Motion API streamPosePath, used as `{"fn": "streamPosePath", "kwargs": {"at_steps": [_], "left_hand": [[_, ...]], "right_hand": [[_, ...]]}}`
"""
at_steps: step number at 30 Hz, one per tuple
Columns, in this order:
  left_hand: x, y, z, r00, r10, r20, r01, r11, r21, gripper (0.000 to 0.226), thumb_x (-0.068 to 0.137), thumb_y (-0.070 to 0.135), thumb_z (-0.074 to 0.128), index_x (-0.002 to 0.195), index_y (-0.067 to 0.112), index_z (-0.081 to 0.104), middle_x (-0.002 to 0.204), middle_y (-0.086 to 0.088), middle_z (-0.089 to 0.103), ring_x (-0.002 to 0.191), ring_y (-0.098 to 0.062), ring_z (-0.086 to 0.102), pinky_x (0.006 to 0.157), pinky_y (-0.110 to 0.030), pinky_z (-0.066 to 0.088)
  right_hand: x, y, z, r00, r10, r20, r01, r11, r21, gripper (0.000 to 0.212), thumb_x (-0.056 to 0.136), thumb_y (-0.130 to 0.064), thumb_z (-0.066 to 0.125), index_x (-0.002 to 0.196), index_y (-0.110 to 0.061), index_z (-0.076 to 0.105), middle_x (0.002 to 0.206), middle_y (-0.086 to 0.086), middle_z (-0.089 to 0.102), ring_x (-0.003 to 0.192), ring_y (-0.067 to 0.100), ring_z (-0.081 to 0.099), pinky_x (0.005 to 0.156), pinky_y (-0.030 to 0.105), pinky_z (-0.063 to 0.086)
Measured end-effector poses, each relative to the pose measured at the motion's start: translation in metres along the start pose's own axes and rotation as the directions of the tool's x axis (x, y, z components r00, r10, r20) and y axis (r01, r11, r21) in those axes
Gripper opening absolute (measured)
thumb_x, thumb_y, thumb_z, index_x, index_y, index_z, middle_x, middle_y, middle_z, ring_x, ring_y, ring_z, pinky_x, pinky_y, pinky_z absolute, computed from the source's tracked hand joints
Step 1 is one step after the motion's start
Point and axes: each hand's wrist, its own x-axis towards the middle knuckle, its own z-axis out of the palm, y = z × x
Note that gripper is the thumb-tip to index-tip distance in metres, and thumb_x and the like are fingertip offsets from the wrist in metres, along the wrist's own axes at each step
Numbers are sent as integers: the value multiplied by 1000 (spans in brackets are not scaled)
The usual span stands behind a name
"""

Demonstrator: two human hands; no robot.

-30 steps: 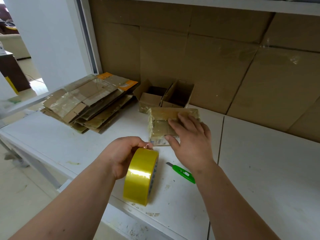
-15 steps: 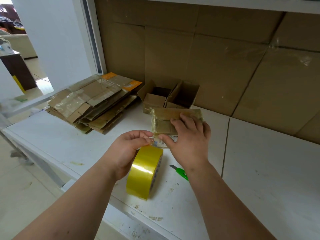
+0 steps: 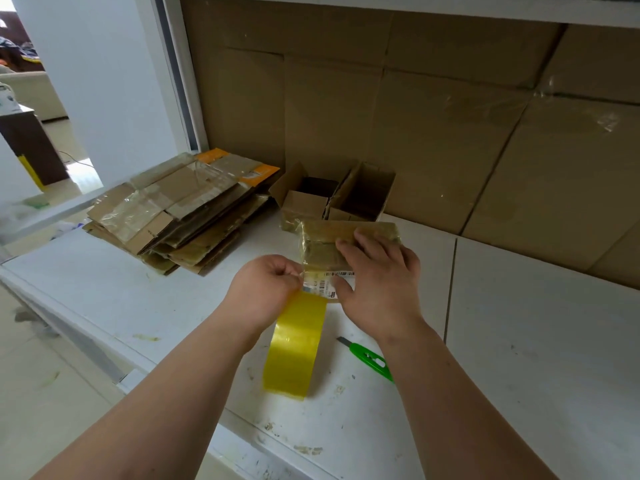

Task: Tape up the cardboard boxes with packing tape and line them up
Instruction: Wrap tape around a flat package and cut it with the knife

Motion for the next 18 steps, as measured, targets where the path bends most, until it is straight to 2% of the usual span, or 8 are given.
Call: {"fn": "streamPosePath", "kwargs": {"at_steps": [3,6,8,10,13,15,18], "left_hand": [[-2,0,0,998,-67,-13,66,996,-62,14,88,2,58,78,8,66,103,10,73,87,-25,67,67,-30,46],[-5,2,-1,996,-76,37,80,991,-112,18,91,2,57,75,10,62,110,11,72,93,-15,66,70,-28,47],[-5,0,-2,993,-81,85,95,980,-177,21,91,1,57,74,12,60,115,9,71,101,-14,66,78,-28,50],[-4,-2,-2,990,-91,112,115,964,-239,20,92,1,58,75,10,60,118,8,69,108,-16,65,90,-33,53],[-5,-3,-2,988,-100,118,132,940,-315,16,92,2,60,78,8,61,121,7,67,110,-18,65,103,-44,49],[-8,-2,-3,986,-109,128,151,910,-386,16,91,-2,59,77,6,60,123,3,66,104,-17,69,98,-40,53],[-13,-2,-9,973,-150,174,221,822,-525,12,89,-7,58,82,2,60,118,-2,68,93,-18,74,78,-33,58]], "right_hand": [[0,11,-5,996,-45,82,42,998,47,66,91,-31,54,152,-36,30,162,-8,25,149,17,17,118,40,4],[-3,23,-12,999,44,2,-44,976,211,71,88,-20,63,152,-31,33,163,-2,22,146,23,18,122,46,16],[-5,30,-11,991,133,19,-134,974,184,65,91,-26,64,150,-33,37,165,-2,11,145,27,13,121,48,20],[-7,35,-8,981,168,93,-183,965,187,57,96,-34,59,149,-35,39,165,-5,6,144,28,17,120,44,21],[-10,38,-10,986,155,65,-167,946,279,51,96,-34,61,145,-31,47,161,-4,16,139,26,26,115,37,29],[-14,41,-11,990,138,5,-134,952,276,49,93,-34,65,141,-29,53,156,-2,23,135,26,30,111,33,30],[-22,46,-11,990,118,-71,-93,952,291,47,90,-33,69,136,-26,60,153,1,30,133,28,36,110,33,32]]}}
